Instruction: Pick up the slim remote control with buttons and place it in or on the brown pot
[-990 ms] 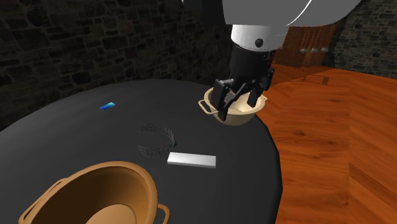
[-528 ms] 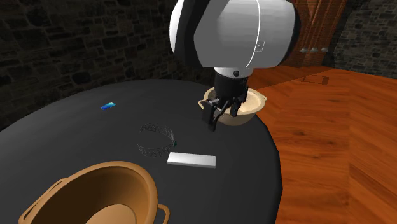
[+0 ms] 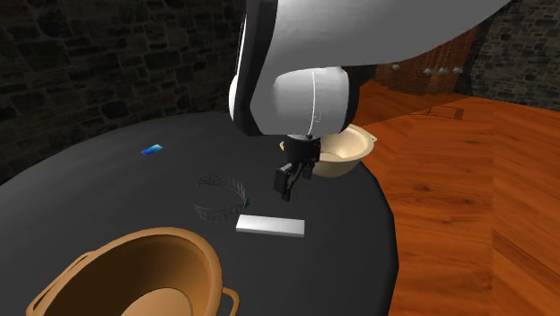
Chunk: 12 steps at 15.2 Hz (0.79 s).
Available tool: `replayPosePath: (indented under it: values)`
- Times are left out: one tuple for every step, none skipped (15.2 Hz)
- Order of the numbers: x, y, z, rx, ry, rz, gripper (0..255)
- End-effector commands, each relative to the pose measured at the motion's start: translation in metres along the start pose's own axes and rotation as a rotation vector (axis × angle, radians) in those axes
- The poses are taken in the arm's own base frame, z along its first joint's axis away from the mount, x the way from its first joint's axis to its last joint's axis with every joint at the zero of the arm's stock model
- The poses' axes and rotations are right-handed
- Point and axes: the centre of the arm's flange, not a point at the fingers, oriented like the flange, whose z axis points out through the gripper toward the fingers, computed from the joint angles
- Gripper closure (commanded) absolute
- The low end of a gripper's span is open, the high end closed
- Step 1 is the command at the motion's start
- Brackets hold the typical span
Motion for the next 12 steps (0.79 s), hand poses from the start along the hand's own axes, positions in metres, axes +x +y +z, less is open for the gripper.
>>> replayPosePath:
  values:
    - [0.012, 0.001, 0.024, 0.008, -0.009, -0.05, 0]
    - [0.019, 0.002, 0.036, 0.012, -0.014, -0.074, 0]
    - [0.026, 0.003, 0.047, 0.015, -0.019, -0.097, 0]
    - [0.032, 0.004, 0.059, 0.019, -0.023, -0.121, 0]
    - [0.039, 0.005, 0.071, 0.023, -0.028, -0.145, 0]
    - [0.046, 0.006, 0.083, 0.027, -0.032, -0.169, 0]
    - [0.052, 0.006, 0.095, 0.03, -0.037, -0.193, 0]
    - [0.059, 0.007, 0.107, 0.034, -0.042, -0.217, 0]
    - [0.065, 0.007, 0.119, 0.038, -0.046, -0.241, 0]
    - [0.072, 0.007, 0.131, 0.042, -0.051, -0.265, 0]
    - [0.078, 0.006, 0.143, 0.045, -0.056, -0.289, 0]
    - [0.085, 0.006, 0.155, 0.049, -0.06, -0.312, 0]
